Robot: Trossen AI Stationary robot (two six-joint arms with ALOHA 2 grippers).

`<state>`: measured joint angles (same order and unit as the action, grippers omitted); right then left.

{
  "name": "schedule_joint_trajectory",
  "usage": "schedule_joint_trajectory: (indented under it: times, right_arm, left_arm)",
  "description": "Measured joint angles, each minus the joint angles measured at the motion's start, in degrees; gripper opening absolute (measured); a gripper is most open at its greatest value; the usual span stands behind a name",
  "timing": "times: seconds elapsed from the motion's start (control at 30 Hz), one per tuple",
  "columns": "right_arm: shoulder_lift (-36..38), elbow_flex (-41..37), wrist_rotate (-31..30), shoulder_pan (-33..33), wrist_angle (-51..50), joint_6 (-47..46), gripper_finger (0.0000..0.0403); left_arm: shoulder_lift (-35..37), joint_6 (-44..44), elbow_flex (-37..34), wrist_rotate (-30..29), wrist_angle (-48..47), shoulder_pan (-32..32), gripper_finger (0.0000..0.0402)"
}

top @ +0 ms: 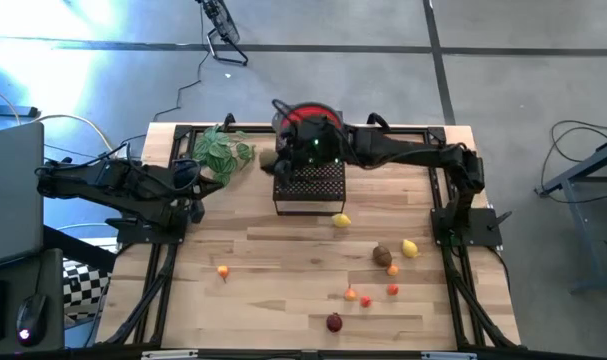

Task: Pick & Place Fruit
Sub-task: Put the left kiwi into the red strainer bowl

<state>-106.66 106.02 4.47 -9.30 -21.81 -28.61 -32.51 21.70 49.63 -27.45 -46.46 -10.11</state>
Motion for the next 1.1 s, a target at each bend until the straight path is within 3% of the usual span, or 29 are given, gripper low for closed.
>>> schedule_joint_trajectory:
  times: [0.2, 0.63, 0.87, 1.1]
  right_arm:
    - [0.0, 0.0, -2.8, -5.0, -1.6, 0.5, 0.0239]
    - [0.0, 0.0, -6.7, -11.9, -7.6, 6.7, 0.0239]
    - [0.0, 0.0, -7.6, -13.1, -15.3, 7.8, 0.0239]
    - [-0.4, 0.0, -9.5, -13.4, -15.8, 11.1, 0.0239]
  left_arm:
    - [0.0, -5.0, 0.0, -4.7, 0.0, 0.0, 0.0000]
    - [0.0, -6.4, 0.0, -25.9, 0.6, 0.0, 0.0000]
    - [0.0, -2.4, 0.0, -28.7, 0.6, 0.0, 0.0000]
    - [0.0, 0.1, 0.0, -28.7, 0.5, 0.0, 0.0000]
